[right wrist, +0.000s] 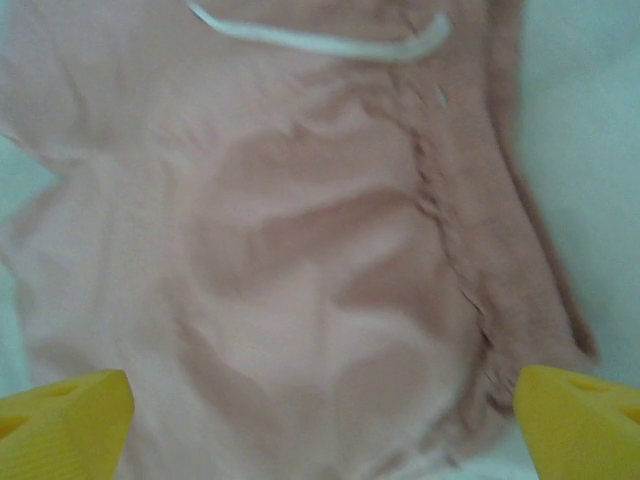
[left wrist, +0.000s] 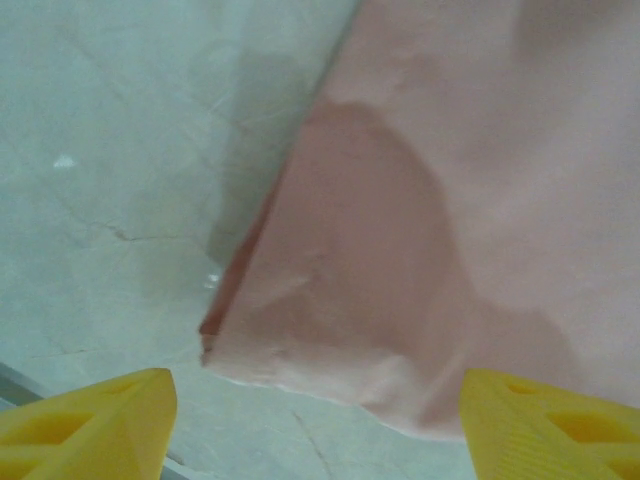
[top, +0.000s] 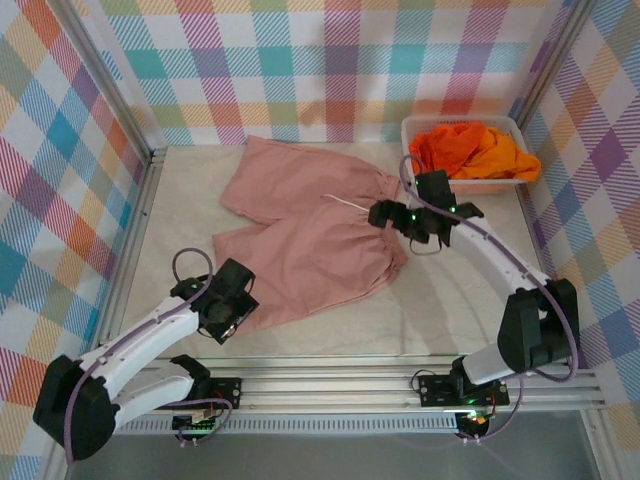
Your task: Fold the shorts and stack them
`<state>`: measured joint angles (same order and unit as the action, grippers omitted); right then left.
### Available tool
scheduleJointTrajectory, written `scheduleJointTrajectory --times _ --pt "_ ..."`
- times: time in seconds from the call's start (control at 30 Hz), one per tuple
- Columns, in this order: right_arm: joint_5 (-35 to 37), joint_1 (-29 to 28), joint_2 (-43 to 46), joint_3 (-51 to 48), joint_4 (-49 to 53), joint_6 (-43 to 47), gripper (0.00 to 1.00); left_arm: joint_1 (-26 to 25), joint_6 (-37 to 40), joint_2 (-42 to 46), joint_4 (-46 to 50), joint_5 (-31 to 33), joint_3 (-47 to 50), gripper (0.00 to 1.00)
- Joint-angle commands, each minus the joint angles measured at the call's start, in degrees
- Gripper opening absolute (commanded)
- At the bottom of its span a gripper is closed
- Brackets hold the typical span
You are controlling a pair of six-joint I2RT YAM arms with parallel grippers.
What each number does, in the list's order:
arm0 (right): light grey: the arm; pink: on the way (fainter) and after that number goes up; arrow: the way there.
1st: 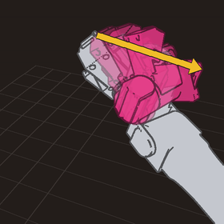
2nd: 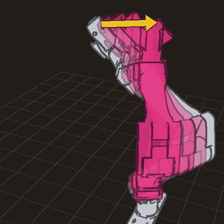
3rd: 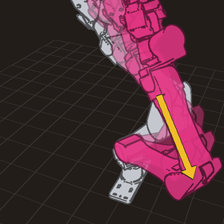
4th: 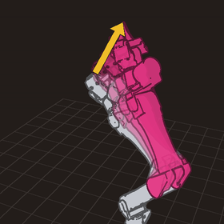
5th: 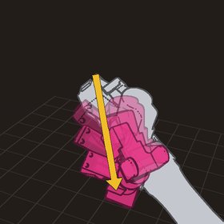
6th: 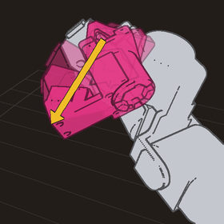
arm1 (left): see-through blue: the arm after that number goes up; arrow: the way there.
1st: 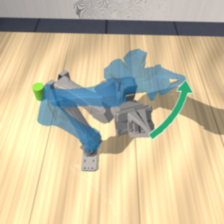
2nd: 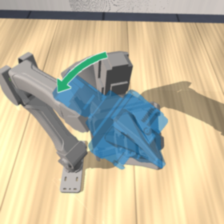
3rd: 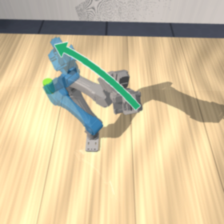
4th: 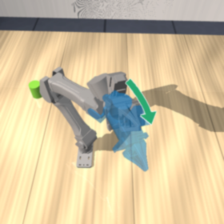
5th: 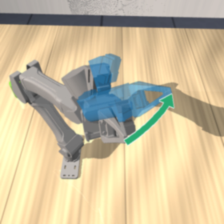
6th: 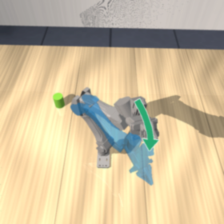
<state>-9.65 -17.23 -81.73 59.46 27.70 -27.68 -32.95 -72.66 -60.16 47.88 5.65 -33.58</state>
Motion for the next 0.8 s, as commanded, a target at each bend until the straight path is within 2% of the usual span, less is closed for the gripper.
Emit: scheduleJointTrajectory --times 0.0,0.2,0.33,0.57,0.77 --pt "2.7 0.7 2.4 -4.4 0.2 1.5 0.96 -0.7 -1.1 -2.0 -2.2 1.3 1.5 0.7" --pt "2.8 1.8 1.7 -9.3 -0.5 0.6 0.91 -0.7 0.7 -6.9 -7.2 1.5 2.5 0.61" --pt "2.1 2.8 -1.0 -9.6 -2.1 0.3 0.86 -0.7 1.3 -8.9 -9.7 1.3 2.6 0.5" --pt "1.0 3.9 -6.6 -8.5 -5.7 -0.7 0.78 -0.7 2.3 -7.8 -9.1 3.6 2.1 0.28" --pt "-0.4 5.1 -11.0 -7.9 -8.9 -2.1 0.67 -0.7 3.3 -7.3 -8.7 4.5 0.9 0.15"
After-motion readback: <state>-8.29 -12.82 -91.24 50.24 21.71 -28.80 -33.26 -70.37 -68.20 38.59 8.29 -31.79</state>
